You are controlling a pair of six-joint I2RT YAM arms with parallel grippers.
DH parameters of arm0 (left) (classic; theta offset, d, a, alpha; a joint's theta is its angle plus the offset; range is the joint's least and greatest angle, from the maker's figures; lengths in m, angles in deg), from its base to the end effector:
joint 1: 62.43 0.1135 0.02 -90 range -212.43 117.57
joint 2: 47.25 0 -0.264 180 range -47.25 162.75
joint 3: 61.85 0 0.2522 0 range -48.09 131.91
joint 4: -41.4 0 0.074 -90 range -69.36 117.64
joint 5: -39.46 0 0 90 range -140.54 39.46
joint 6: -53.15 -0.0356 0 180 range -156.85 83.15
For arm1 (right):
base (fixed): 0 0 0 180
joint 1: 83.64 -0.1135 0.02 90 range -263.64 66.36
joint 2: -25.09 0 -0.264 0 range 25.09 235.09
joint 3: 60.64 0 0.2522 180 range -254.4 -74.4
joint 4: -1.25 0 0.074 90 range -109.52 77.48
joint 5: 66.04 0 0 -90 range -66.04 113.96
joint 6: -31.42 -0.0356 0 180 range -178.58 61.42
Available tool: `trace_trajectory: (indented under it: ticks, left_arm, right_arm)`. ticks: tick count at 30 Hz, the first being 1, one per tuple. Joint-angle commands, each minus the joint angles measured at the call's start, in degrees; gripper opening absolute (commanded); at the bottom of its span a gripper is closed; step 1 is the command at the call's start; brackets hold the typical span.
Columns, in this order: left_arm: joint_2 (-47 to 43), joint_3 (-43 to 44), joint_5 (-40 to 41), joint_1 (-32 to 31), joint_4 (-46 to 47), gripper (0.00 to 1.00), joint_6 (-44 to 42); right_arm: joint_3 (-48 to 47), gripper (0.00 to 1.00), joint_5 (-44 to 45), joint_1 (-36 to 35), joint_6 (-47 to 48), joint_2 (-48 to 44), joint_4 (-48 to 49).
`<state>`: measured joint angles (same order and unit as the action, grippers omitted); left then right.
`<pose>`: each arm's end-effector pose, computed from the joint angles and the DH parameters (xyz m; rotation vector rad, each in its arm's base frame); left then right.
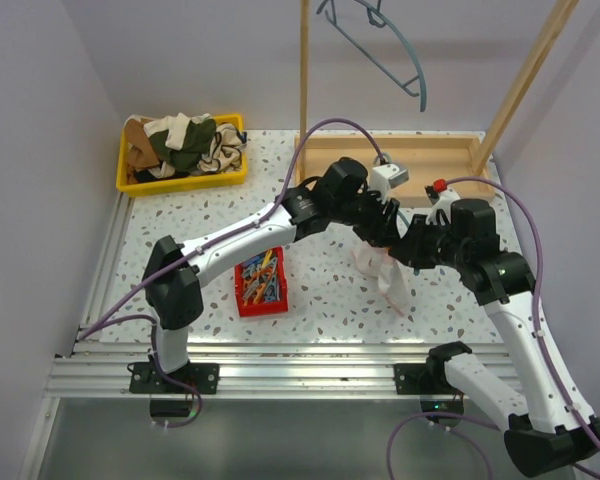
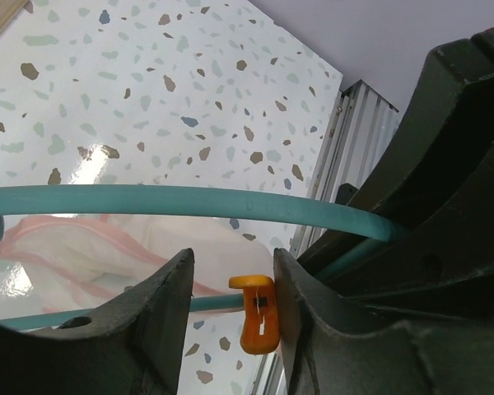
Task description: Remove the underwear clipped to the hanger
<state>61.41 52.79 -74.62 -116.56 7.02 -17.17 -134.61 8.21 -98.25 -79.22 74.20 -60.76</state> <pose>0.2513 -0.3723 0.3392 0.9345 2.0533 -1.1828 0.1546 0.0503 0.3537 -0.0363 2.2671 0.6385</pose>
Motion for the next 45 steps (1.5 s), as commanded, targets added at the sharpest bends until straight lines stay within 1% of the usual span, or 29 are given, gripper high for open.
trace_trajectory:
  ticks: [1,3,4,7,13,16,17,20,24,28,29,31,34,35,37,38,40,41,43,44,45]
  left_arm:
    - [0.9,-0.5,-1.6,-1.2,-0.6,0.45,-2.4]
    - [1.2,-0.6,-0.9,-1.2,-1.4,0.43,-3.0]
    - [1.4,-0.6,-0.3,-1.2,-1.7,0.4,-3.7]
    - [1.6,-1.5,0.9,-1.0,-2.5,0.36,-4.7]
    - [0.1,-5.9,1.1,0.3,-0.3,0.28,-4.1]
    - [-0.4,-7.4,1.3,1.0,0.1,0.26,-4.3]
    - [-0.7,-8.1,1.3,1.3,0.2,0.25,-4.2]
    - [-1.4,-9.6,1.7,1.9,1.2,0.22,-4.0]
    - [-2.2,-11.6,2.1,3.1,2.7,0.15,-2.7]
    - [-3.6,-13.2,4.4,5.1,5.8,0.12,0.7]
    - [-4.7,-14.0,4.7,5.3,7.0,0.12,1.9]
    - [-5.9,-14.8,5.2,5.4,11.2,0.15,4.7]
    - [-6.9,-14.5,6.0,5.4,14.3,0.17,6.3]
    - [-7.1,-13.9,6.4,5.4,14.7,0.17,6.3]
    - [-7.5,-13.4,8.2,5.4,15.1,0.17,5.6]
    - [-8.1,-13.3,9.0,5.4,15.1,0.17,5.4]
    - [-9.3,-14.0,11.4,5.5,16.1,0.16,4.8]
    - [-11.2,-15.7,12.4,5.5,16.9,0.16,4.7]
    - [-14.3,-18.0,15.1,5.5,19.9,0.16,4.8]
    - [-15.5,-20.7,16.0,5.5,22.8,0.16,5.2]
    - [-16.5,-22.1,16.8,5.5,24.4,0.17,6.2]
  right_arm:
    - [-2.5,0.0,-1.7,-0.1,-1.3,-0.5,6.6]
    - [-2.5,0.0,-1.7,0.0,-1.4,-0.8,6.2]
    - [-2.6,0.0,-1.6,-0.1,-1.6,-0.9,6.0]
    - [-2.5,0.0,-1.1,-0.1,-2.1,-1.5,5.9]
    - [-2.5,0.0,-0.7,-0.1,-2.3,-1.6,5.2]
    - [-2.5,0.06,-0.3,-0.1,-2.3,-1.6,5.1]
    - [-2.5,0.0,-0.2,0.0,-2.3,-1.7,5.1]
    - [-2.5,0.0,-0.2,-0.1,-2.3,-1.5,5.2]
    - [-2.5,0.0,0.7,0.0,-2.2,-1.5,4.7]
    - [-2.5,0.0,3.8,-0.1,-2.4,-1.4,3.7]
    - [-2.4,0.0,5.2,-0.1,-3.6,-1.5,3.4]
    - [-1.5,0.0,6.8,-0.1,-5.9,-1.6,4.2]
    - [1.1,0.0,4.9,-0.1,-14.4,-1.3,7.0]
    - [2.9,0.0,4.2,-0.1,-20.4,-1.2,7.6]
    - [5.3,0.0,3.3,0.0,-26.4,-2.2,9.4]
    - [7.0,0.0,4.6,-0.1,-31.6,-2.8,9.6]
    - [8.6,0.0,5.4,-0.1,-36.2,-5.8,10.9]
    - [9.9,0.0,6.0,-0.1,-41.1,-6.9,10.8]
    - [11.2,0.0,6.8,0.0,-45.7,-9.5,11.0]
    - [12.6,0.0,7.0,-0.1,-50.5,-10.3,11.0]
    - [13.4,0.0,6.6,0.0,-52.5,-11.0,12.6]
